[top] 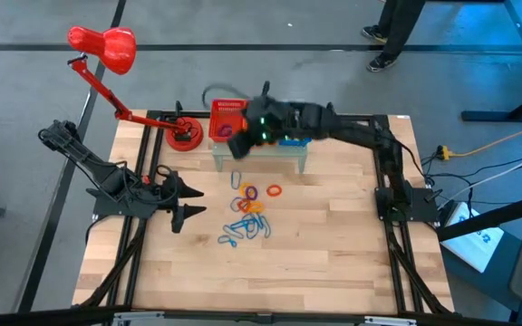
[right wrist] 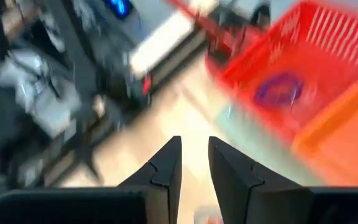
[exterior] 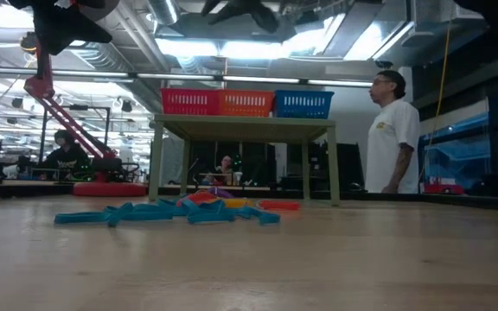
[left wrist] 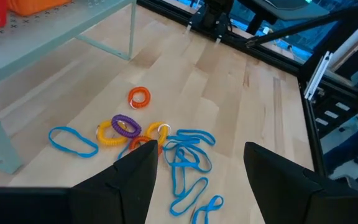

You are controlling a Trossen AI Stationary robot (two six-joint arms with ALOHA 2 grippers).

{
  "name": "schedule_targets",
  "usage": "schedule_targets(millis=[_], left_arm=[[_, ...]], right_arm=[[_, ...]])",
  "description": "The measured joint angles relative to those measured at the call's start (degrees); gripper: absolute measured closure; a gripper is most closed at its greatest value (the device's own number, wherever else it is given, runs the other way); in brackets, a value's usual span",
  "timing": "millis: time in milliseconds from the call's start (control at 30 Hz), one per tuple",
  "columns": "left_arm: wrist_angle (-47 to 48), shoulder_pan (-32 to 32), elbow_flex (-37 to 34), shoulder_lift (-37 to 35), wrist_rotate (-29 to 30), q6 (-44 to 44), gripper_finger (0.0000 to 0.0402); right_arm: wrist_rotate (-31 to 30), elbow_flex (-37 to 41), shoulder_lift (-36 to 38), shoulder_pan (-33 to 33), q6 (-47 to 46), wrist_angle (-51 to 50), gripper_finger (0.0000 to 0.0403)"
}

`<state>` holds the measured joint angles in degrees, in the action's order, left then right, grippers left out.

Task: Pick & Place Office Desk Supplies
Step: Put the violet spring keychain into the red bin on the shelf

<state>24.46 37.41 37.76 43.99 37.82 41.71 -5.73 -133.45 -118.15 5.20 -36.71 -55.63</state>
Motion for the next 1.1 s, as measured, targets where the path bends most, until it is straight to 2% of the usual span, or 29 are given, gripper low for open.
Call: schedule_targets(millis=[233, 333, 633, 933, 1100], left_arm=[[3.89, 0.00, -0.02, -0.09, -1.92, -0.79, 0.0166], [3.92, 0.00, -0.02, -0.19, -2.69, -0.98, 0.0166], [2.21, 1.03, -0.02, -0.28, -3.16, -0.89, 0.0166], [1.80, 2.64, -0.02, -0.28, -4.39, 1.07, 0.0166], [0.05, 2.69, -0.02, -0.28, -4.45, 1.12, 0.0166]], right_arm=[[-1.74, 0.07, -1.82, -9.18, -8.37, -12.99, 0.0319], [-1.95, 0.13, -3.68, -11.34, -13.90, -13.02, 0.0304], [-2.79, 0.15, -14.41, -11.40, -24.50, -13.81, 0.0210], [-3.68, 0.00, -19.82, -11.33, -26.09, -16.33, 0.0208], [-8.12, 0.11, -21.31, -11.27, -26.07, -21.19, 0.0208]])
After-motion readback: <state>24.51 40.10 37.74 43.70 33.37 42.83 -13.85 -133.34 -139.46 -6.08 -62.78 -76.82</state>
